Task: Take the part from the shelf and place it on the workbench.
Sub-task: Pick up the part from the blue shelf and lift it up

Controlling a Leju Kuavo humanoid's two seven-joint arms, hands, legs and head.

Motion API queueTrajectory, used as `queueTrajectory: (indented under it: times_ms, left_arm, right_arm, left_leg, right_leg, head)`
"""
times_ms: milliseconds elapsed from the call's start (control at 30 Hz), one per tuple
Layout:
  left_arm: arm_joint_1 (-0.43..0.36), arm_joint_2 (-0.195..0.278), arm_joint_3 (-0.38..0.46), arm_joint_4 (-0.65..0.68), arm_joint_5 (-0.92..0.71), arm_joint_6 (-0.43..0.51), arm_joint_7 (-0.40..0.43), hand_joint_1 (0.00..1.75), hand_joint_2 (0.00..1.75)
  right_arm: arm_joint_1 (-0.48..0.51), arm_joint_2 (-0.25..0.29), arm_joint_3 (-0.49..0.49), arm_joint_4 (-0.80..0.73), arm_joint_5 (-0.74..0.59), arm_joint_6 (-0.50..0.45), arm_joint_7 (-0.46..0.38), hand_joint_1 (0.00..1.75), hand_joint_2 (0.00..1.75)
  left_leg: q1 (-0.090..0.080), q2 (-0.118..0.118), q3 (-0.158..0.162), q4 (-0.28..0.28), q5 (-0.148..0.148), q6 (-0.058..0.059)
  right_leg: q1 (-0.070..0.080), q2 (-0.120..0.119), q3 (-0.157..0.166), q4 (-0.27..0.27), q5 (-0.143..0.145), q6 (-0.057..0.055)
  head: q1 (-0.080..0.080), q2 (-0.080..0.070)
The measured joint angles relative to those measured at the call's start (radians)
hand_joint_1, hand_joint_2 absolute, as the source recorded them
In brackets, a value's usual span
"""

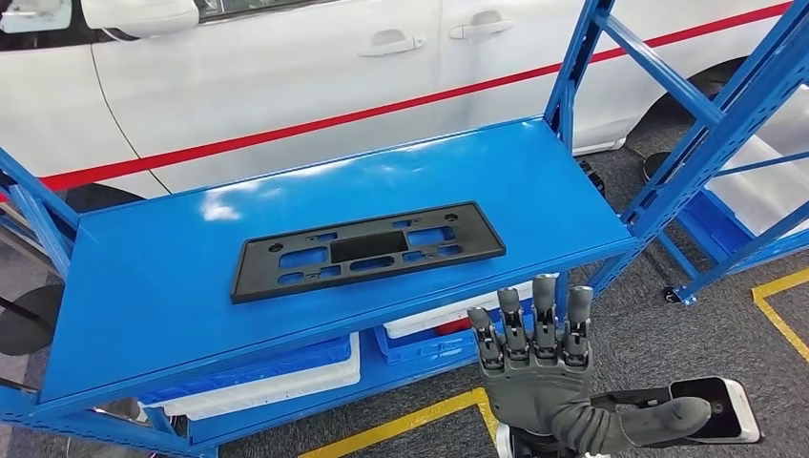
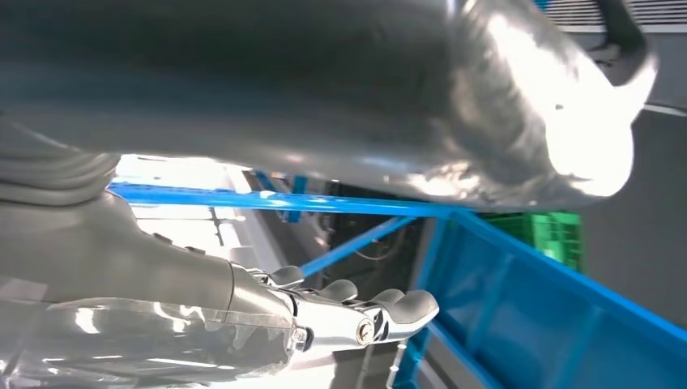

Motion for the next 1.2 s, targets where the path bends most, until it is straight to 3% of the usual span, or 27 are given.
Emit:
queueTrajectory:
  times_ms: [67, 100, 167, 200, 233, 267, 300, 333, 400, 433, 567, 633, 700, 733, 767, 800, 867, 900, 1000, 1067, 1133, 1200]
  left_arm:
    - [0.0, 0.0, 0.0, 0.0, 0.001, 0.0, 0.0, 0.0, 0.0]
    - [0.0, 0.0, 0.0, 0.0, 0.002, 0.0, 0.0, 0.0, 0.0]
    - [-0.001, 0.0, 0.0, 0.0, 0.005, 0.002, 0.001, 0.0, 0.0]
    - [-0.001, 0.0, 0.0, 0.0, 0.006, 0.003, 0.001, 0.0, 0.0]
    - [0.0, 0.0, 0.0, 0.0, 0.007, 0.003, 0.002, 0.0, 0.0]
    - [0.0, 0.0, 0.0, 0.0, 0.008, 0.004, 0.002, 0.0, 0.0]
    - [0.0, 0.0, 0.0, 0.0, 0.008, 0.004, 0.003, 0.0, 0.0]
    - [0.0, 0.0, 0.0, 0.0, 0.008, 0.004, 0.003, 0.0, 0.0]
    - [0.0, -0.001, 0.0, 0.0, 0.01, 0.006, 0.002, 0.0, 0.0]
    - [0.0, -0.001, 0.0, 0.0, 0.011, 0.007, 0.002, 0.0, 0.0]
    - [-0.001, -0.001, 0.0, 0.0, 0.019, 0.01, 0.002, 0.0, 0.0]
    - [-0.001, -0.001, 0.0, 0.0, 0.021, 0.013, 0.002, 0.0, 0.0]
    - [0.001, -0.001, 0.0, 0.0, 0.022, 0.015, 0.002, 0.0, 0.0]
    - [0.002, -0.001, 0.0, 0.0, 0.022, 0.015, 0.002, 0.0, 0.0]
    - [0.003, -0.001, 0.0, 0.0, 0.022, 0.015, 0.002, 0.0, 0.0]
    - [0.004, -0.001, 0.0, 0.0, 0.022, 0.015, 0.001, 0.0, 0.0]
    - [0.005, 0.0, 0.0, 0.0, 0.022, 0.015, -0.001, 0.0, 0.0]
    - [0.004, 0.0, 0.0, 0.0, 0.022, 0.014, -0.002, 0.0, 0.0]
    - [0.002, 0.002, 0.0, 0.0, 0.02, 0.008, -0.002, 0.0, 0.0]
    - [0.003, 0.001, 0.0, 0.0, 0.019, 0.005, -0.001, 0.0, 0.0]
    - [0.002, 0.0, 0.0, 0.0, 0.017, 0.002, -0.001, 0.0, 0.0]
    - [0.0, 0.001, 0.0, 0.0, 0.018, 0.001, -0.001, 0.0, 0.0]
  right_arm:
    - [-0.002, 0.0, 0.0, 0.0, 0.002, 0.0, -0.001, 0.0, 0.0]
    - [-0.003, -0.001, 0.001, 0.0, 0.003, 0.0, -0.002, 0.0, 0.0]
    - [-0.004, -0.001, 0.001, 0.001, 0.004, 0.0, -0.004, 0.0, 0.0]
    - [-0.004, -0.002, 0.001, 0.002, 0.005, 0.0, -0.003, 0.0, 0.0]
    - [-0.004, -0.002, 0.001, 0.003, 0.006, 0.0, -0.002, 0.0, 0.0]
    - [-0.004, -0.003, 0.001, 0.004, 0.006, -0.001, -0.001, 0.0, 0.0]
    - [-0.004, -0.003, 0.001, 0.004, 0.006, -0.001, 0.001, 0.0, 0.0]
    - [-0.005, -0.004, 0.001, 0.004, 0.005, -0.001, 0.003, 0.0, 0.0]
    - [-0.006, -0.004, 0.001, 0.005, 0.003, 0.0, 0.004, 0.0, 0.0]
    - [-0.006, -0.005, 0.001, 0.005, 0.002, 0.0, 0.004, 0.0, 0.0]
    - [-0.005, -0.008, 0.002, 0.006, -0.001, 0.003, 0.003, 0.0, 0.0]
    - [-0.005, -0.008, 0.004, 0.006, -0.002, 0.006, 0.002, 0.0, 0.0]
    - [-0.004, -0.009, 0.005, 0.009, -0.002, 0.008, 0.002, 0.0, 0.0]
    - [-0.003, -0.01, 0.005, 0.011, -0.003, 0.009, 0.002, 0.0, 0.0]
    - [-0.002, -0.01, 0.005, 0.013, -0.003, 0.01, 0.002, 0.0, 0.0]
    - [-0.002, -0.01, 0.005, 0.015, -0.003, 0.01, 0.002, 0.0, 0.0]
    - [-0.002, -0.011, 0.005, 0.017, -0.001, 0.011, 0.002, 0.0, 0.0]
    - [-0.002, -0.011, 0.005, 0.018, 0.0, 0.011, 0.001, 0.0, 0.0]
    - [-0.003, -0.011, 0.005, 0.02, 0.004, 0.006, -0.002, 0.0, 0.0]
    - [-0.003, -0.011, 0.005, 0.02, 0.007, 0.002, -0.008, 0.0, 0.0]
    - [-0.004, -0.011, 0.005, 0.02, 0.011, 0.0, -0.012, 0.0, 0.0]
    - [-0.001, -0.012, 0.005, 0.021, 0.015, -0.001, -0.013, 0.0, 0.0]
  left_leg:
    - [0.005, 0.0, 0.006, -0.01, 0.004, 0.011]
    - [0.008, 0.001, 0.009, -0.015, 0.006, 0.016]
    - [0.008, 0.002, 0.01, -0.016, 0.005, 0.021]
    - [0.008, 0.002, 0.01, -0.016, 0.004, 0.022]
    - [0.008, 0.002, 0.011, -0.015, 0.002, 0.022]
    - [0.009, 0.001, 0.014, -0.015, 0.0, 0.021]
    - [0.009, 0.0, 0.017, -0.015, -0.003, 0.018]
    - [0.01, -0.001, 0.022, -0.014, -0.007, 0.015]
    - [0.006, -0.002, 0.026, -0.01, -0.016, 0.003]
    - [0.004, -0.002, 0.027, -0.009, -0.019, -0.003]
    - [0.008, 0.0, 0.028, 0.005, -0.038, -0.026]
    - [0.01, 0.0, -0.014, 0.096, -0.083, -0.031]
    - [0.01, 0.0, -0.089, 0.231, -0.133, -0.033]
    - [0.01, 0.0, -0.117, 0.272, -0.138, -0.034]
    - [0.01, 0.0, -0.127, 0.277, -0.122, -0.032]
    - [0.009, 0.0, -0.118, 0.241, -0.087, -0.029]
    - [0.004, -0.001, -0.065, 0.11, -0.008, -0.015]
    - [0.001, -0.001, -0.041, 0.054, 0.013, -0.008]
    - [-0.007, -0.001, -0.02, 0.005, 0.015, 0.003]
    - [-0.001, -0.001, -0.012, -0.006, 0.017, 0.011]
    - [0.004, 0.0, -0.003, -0.017, 0.019, 0.019]
    - [0.004, 0.001, 0.0, -0.018, 0.015, 0.023]
  right_leg:
    - [0.0, -0.001, -0.007, 0.022, -0.018, 0.01]
    - [-0.002, -0.001, -0.024, 0.06, -0.04, 0.015]
    - [-0.007, -0.001, -0.088, 0.184, -0.098, 0.022]
    - [-0.01, -0.001, -0.12, 0.242, -0.116, 0.026]
    - [-0.013, -0.002, -0.141, 0.273, -0.116, 0.028]
    - [-0.016, -0.002, -0.143, 0.268, -0.097, 0.03]
    - [-0.019, -0.003, -0.126, 0.225, -0.062, 0.031]
    - [-0.021, -0.004, -0.097, 0.159, -0.021, 0.03]
    - [-0.019, -0.006, -0.044, 0.045, 0.022, 0.026]
    - [-0.017, -0.006, -0.033, 0.019, 0.024, 0.022]
    - [-0.015, -0.002, -0.021, 0.001, 0.016, -0.002]
    - [-0.015, -0.004, -0.01, -0.005, 0.012, -0.014]
    - [-0.01, -0.005, -0.004, -0.005, 0.006, -0.023]
    - [-0.008, -0.004, -0.001, -0.005, 0.003, -0.025]
    - [-0.005, -0.003, 0.004, -0.004, -0.001, -0.026]
    - [-0.003, -0.001, 0.01, -0.004, -0.006, -0.026]
    - [0.001, 0.001, 0.025, -0.004, -0.016, -0.023]
    - [0.002, 0.002, 0.029, -0.002, -0.022, -0.02]
    - [0.001, 0.0, 0.03, -0.002, -0.028, -0.007]
    - [-0.001, -0.001, 0.03, 0.007, -0.038, 0.004]
    - [-0.003, -0.001, -0.004, 0.079, -0.078, 0.014]
    - [-0.009, -0.001, -0.078, 0.209, -0.129, 0.022]
  head:
    - [0.001, 0.0]
    - [0.002, 0.0]
    - [0.004, 0.0]
    - [0.004, 0.0]
    - [0.004, 0.0]
    - [0.004, 0.0]
    - [0.004, 0.0]
    - [0.004, 0.0]
    - [0.003, 0.0]
    - [0.003, 0.0]
    - [0.002, 0.0]
    - [0.001, 0.0]
    - [0.001, 0.0]
    - [0.001, 0.0]
    - [0.001, 0.0]
    - [0.001, 0.0]
    - [0.002, 0.0]
    - [0.002, 0.0]
    - [0.002, 0.0]
    - [0.002, 0.0]
    - [0.005, 0.0]
    - [0.006, 0.0]
